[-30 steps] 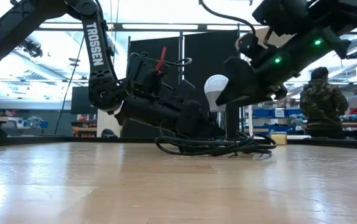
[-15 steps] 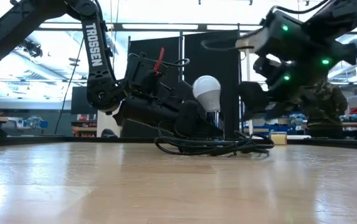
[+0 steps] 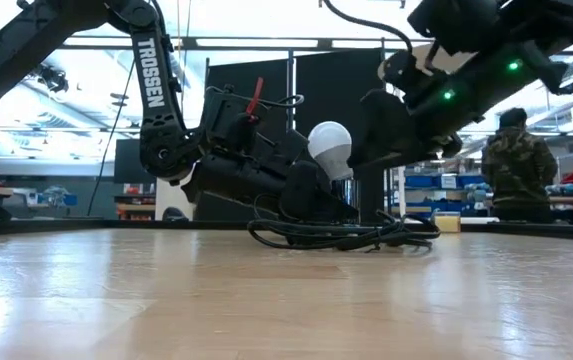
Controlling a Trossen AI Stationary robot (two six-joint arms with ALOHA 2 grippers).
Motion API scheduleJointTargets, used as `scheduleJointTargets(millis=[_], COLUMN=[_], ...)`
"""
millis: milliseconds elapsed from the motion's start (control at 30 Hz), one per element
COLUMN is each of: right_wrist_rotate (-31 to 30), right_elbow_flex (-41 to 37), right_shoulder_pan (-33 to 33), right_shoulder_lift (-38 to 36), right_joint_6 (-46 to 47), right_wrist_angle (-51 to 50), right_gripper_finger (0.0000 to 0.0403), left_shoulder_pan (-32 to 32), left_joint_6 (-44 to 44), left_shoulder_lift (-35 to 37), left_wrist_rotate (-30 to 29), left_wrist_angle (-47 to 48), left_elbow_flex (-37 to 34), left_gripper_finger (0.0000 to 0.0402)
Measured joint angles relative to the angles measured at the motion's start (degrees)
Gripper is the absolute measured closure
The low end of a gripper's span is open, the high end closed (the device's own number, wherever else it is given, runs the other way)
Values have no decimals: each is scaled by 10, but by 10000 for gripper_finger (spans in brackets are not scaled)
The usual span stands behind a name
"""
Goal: Screw lightbulb
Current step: Remove the white lightbulb from the silver lamp
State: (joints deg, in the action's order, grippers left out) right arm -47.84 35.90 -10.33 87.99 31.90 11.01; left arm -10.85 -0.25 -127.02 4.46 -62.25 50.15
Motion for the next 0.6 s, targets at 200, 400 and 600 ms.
scheduleJointTargets(millis=[200, 400, 600], right_wrist_rotate=[27, 108, 137], right_elbow_flex=[0, 0, 0], right_shoulder_pan=[29, 68, 87], right_shoulder_lift=[0, 0, 0], right_joint_6=[-70, -82, -114], right_wrist_angle=[52, 74, 106], right_gripper_finger=[57, 57, 58], left_shoulder_pan=[0, 0, 0], left_joint_6=[-2, -2, -1], left_shoulder_lift=[0, 0, -1], left_wrist_rotate=[3, 3, 3], left_wrist_angle=[-3, -5, -11], left_elbow_flex=[0, 0, -1], left_gripper_finger=[217, 217, 217])
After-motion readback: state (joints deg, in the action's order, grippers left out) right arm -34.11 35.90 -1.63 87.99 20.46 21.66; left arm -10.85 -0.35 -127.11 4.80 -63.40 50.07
